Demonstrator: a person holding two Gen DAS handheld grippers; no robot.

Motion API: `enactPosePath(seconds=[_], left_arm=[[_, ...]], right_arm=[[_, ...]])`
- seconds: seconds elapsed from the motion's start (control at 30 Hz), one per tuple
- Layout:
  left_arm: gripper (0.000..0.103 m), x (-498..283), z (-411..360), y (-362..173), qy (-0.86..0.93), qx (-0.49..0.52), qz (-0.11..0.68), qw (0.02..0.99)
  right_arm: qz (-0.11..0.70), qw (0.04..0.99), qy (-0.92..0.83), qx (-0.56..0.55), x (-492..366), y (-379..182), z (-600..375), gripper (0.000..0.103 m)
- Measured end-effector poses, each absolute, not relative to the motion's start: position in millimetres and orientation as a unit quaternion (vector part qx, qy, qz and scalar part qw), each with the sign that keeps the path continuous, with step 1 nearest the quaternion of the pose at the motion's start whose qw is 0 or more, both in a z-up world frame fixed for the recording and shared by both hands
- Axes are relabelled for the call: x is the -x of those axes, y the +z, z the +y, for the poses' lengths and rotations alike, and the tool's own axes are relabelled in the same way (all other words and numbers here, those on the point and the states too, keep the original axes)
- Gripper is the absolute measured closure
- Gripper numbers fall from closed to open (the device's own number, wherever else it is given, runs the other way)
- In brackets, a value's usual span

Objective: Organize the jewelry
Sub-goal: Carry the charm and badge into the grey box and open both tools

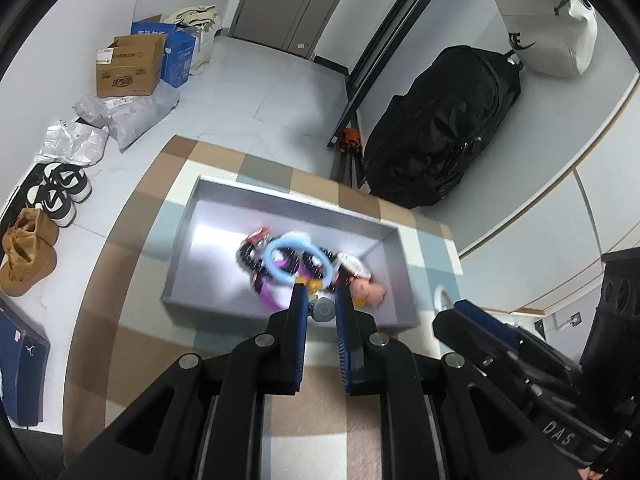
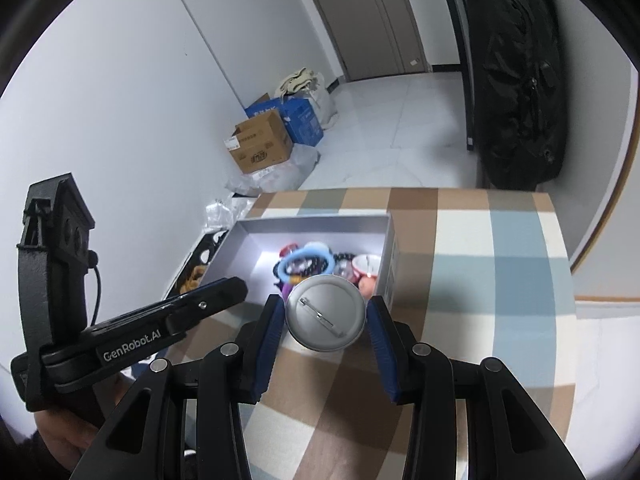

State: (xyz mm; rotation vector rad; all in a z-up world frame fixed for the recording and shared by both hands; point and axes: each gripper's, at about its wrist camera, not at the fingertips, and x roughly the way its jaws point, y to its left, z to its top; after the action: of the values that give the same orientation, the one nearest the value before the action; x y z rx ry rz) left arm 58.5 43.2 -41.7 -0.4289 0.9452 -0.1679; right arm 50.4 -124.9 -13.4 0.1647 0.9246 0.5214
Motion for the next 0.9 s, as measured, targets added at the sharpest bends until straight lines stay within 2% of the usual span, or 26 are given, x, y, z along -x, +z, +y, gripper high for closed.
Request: enactPosePath(seconds=[0.9], left_arm=[[0.094,-110,54,-58,-0.085,0.239,0.477,0.842]], right_arm=[[0.454,0.839,0.271,-0.124,-113,-27,-109,0.061]])
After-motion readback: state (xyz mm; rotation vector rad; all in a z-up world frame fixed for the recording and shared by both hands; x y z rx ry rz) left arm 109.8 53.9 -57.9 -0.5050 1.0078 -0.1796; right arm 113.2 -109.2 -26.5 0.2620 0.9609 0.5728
